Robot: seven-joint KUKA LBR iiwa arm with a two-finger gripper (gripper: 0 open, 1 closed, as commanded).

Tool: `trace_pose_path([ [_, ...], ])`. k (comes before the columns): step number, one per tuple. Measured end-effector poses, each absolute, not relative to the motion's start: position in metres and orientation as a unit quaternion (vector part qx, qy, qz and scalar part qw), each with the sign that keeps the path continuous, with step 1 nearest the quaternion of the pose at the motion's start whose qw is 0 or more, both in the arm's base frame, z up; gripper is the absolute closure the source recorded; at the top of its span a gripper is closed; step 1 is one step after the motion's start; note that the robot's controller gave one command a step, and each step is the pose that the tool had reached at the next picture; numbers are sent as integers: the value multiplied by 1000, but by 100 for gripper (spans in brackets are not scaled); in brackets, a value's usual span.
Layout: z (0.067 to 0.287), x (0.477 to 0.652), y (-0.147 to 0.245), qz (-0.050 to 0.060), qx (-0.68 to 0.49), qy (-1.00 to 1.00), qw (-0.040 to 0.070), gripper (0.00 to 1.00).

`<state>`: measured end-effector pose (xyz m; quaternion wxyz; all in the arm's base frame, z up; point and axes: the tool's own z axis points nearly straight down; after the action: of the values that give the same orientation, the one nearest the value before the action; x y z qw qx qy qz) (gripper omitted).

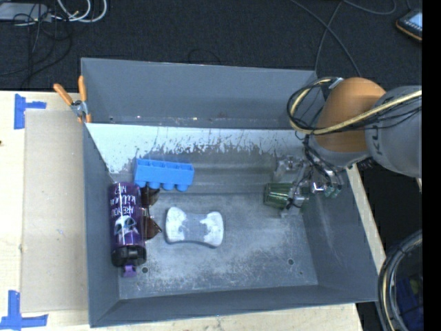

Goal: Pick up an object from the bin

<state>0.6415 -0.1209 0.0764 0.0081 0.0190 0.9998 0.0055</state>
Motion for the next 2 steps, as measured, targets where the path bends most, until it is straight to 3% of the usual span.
trace_pose_path([
  [1, 69, 622, -107, 6, 85, 995, -53, 0],
  [2, 75, 641, -119, 6, 24, 1000, 5, 100],
])
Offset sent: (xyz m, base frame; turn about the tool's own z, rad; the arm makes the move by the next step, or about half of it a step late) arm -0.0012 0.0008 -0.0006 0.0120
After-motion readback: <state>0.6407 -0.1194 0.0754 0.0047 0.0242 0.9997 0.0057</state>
